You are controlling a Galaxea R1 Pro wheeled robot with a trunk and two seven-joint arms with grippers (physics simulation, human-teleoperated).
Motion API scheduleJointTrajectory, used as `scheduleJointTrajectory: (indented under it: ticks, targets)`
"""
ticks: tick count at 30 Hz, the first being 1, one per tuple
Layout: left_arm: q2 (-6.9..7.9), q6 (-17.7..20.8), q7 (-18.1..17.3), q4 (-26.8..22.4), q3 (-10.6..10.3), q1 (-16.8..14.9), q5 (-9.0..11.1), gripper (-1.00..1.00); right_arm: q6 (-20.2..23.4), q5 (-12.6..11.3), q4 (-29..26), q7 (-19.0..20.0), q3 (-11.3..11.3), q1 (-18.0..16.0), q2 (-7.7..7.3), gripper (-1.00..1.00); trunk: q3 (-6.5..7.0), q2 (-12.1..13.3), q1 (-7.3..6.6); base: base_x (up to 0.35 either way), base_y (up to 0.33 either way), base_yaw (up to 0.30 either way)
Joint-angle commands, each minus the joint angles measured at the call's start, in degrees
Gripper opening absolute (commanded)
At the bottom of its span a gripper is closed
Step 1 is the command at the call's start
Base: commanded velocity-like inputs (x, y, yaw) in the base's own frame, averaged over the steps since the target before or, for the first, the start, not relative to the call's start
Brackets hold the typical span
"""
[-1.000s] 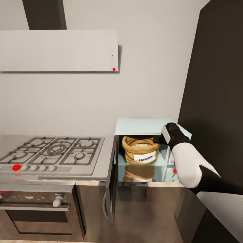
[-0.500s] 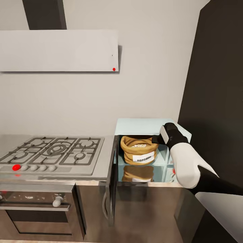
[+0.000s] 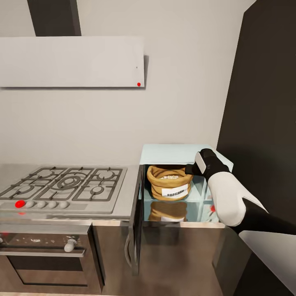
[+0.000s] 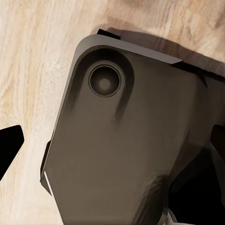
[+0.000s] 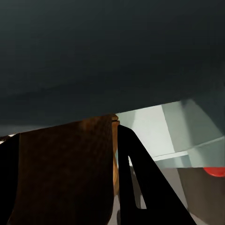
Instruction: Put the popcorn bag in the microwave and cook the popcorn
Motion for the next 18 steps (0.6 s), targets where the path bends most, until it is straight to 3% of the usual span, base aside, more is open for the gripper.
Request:
scheduleJointTrajectory:
  ticks: [1, 13, 18]
  targets:
    - [-0.02, -0.1, 0.0, -0.1, 0.4, 0.0, 0.0, 1.0, 0.3, 1.1, 3.1, 0.0, -0.5, 1.4, 0.06, -1.0, -0.08, 0.0, 0.01, 0.0, 0.0, 0.0]
    - [-0.03, -0.1, 0.0, -0.1, 0.4, 0.0, 0.0, 1.0, 0.8, 1.1, 3.1, -1.8, -0.5, 1.4, 0.02, -1.0, -0.08, 0.0, 0.01, 0.0, 0.0, -0.006]
    - [-0.03, -0.1, 0.0, -0.1, 0.5, 0.0, 0.0, 1.0, 0.8, 1.1, 3.1, -1.8, -0.5, 1.4, 0.03, -1.0, -0.08, 0.0, 0.01, -0.148, 0.0, 0.0]
